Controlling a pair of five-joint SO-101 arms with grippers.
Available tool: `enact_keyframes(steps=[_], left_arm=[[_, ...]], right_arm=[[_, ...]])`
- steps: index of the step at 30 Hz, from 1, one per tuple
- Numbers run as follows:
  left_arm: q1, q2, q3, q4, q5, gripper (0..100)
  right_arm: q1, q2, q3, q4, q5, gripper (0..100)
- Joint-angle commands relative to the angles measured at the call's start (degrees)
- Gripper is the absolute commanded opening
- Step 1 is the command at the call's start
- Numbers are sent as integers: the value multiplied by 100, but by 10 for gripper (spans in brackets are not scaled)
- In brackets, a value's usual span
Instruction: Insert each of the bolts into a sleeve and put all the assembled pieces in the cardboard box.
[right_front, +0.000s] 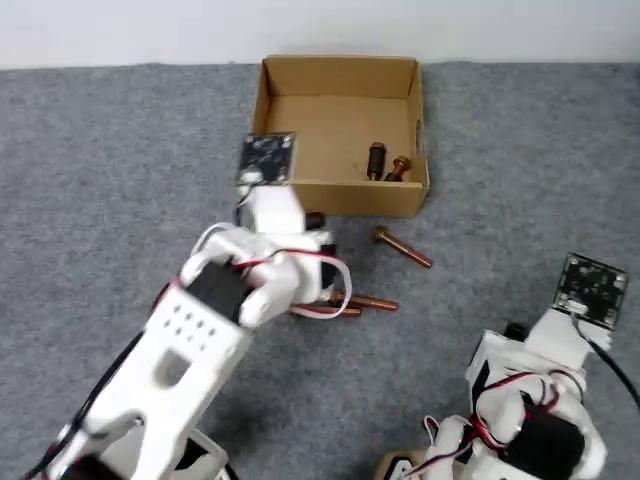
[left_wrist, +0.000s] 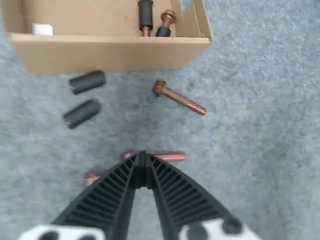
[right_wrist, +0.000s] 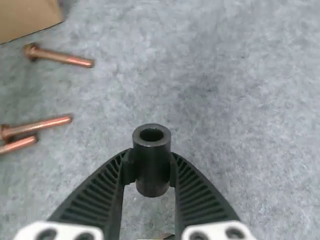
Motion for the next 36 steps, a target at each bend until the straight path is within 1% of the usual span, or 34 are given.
enact_keyframes(steps=[1,6,10,13,15,19,21,29,33,36], left_arm=[[97,932,-796,9,466,8],[105,2242,-1727,26,888,8],[193,3077,-2422,35,932,8],[413,3560,-2853,35,941,12],[571,3859,-3116,35,1020,48],[782,4413,-3556,35,1160,167],[809,4695,-3767,35,1169,192],[738,5908,-4734,35,1169,199],[475,6620,-5349,35,1169,199],[211,7147,-5886,237,1169,199]], right_arm=[[338,-4,-35,-119,-18,8],[462,-13,-35,-119,-18,8],[462,-13,-35,-119,-18,8],[462,-13,-35,-119,-26,8],[462,-13,-35,-119,-26,8],[462,-13,-35,-119,-26,8],[462,-13,-35,-119,-26,8],[462,-13,-26,-119,-35,8],[462,-13,-26,-119,-35,8],[462,-13,-26,-119,-35,8]])
